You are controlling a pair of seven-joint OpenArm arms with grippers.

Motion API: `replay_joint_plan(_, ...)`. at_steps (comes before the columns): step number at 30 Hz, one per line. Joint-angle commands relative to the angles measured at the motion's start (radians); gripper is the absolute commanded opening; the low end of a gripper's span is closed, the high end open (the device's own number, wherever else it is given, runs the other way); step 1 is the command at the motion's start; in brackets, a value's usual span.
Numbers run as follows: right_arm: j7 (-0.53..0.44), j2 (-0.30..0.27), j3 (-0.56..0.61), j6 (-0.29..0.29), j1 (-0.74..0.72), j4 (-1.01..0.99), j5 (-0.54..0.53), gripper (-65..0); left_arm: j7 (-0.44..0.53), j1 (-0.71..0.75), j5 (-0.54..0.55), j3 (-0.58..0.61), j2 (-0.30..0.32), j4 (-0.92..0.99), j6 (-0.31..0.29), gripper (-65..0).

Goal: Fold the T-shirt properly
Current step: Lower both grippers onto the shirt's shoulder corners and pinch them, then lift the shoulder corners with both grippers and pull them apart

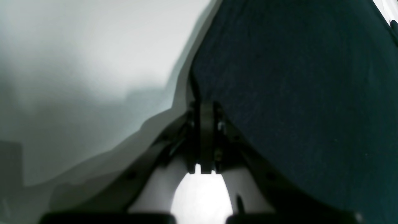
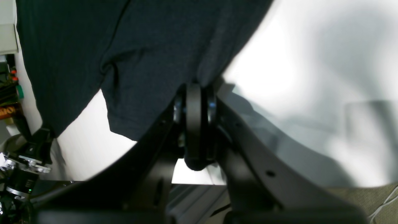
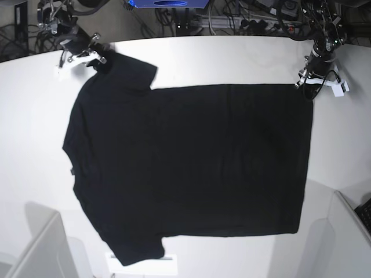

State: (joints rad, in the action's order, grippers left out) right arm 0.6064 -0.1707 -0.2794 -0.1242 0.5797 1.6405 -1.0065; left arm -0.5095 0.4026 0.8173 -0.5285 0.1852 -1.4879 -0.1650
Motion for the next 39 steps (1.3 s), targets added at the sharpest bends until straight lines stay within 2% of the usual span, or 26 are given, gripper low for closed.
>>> replay_joint_plan(1, 0.016, -0.01, -0.002, 0.031, 0.009, -0.003, 0.036, -65.0, -0.034, 0.012, -0.013, 0.001, 0.003, -0.006, 0.012, -65.0)
replay_joint_plan(7, 0.016, -0.01, -0.002, 0.031, 0.009, -0.001, 0.036, -65.0, -0.034, 0.043, -0.014, -0.008, 0.006, -0.015, 0.012, -65.0)
replay_joint_plan(13, 0.02, -0.005, -0.073, 0.031, 0.039, 0.025, 0.035, -65.0, -0.033, 0.115, -0.02, -0.009, 0.007, -0.102, 0.012, -65.0)
replay_joint_plan(29, 0.02, -0.002, -0.071, 0.027, 0.167, 0.134, 0.03, -65.0, -0.03, 0.261, -0.023, -0.012, 0.007, -0.265, 0.012, -65.0)
replay_joint_plan(34, 0.02, -0.002, -0.073, 0.027, 0.201, 0.224, 0.03, -65.0, -0.03, 0.316, -0.023, -0.051, 0.007, -0.337, 0.012, -65.0)
replay_joint_plan(39, 0.02, -0.002, -0.07, 0.03, 0.196, 0.274, 0.03, -65.0, -0.03, 0.309, -0.023, -0.046, 0.007, -0.353, 0.012, -65.0)
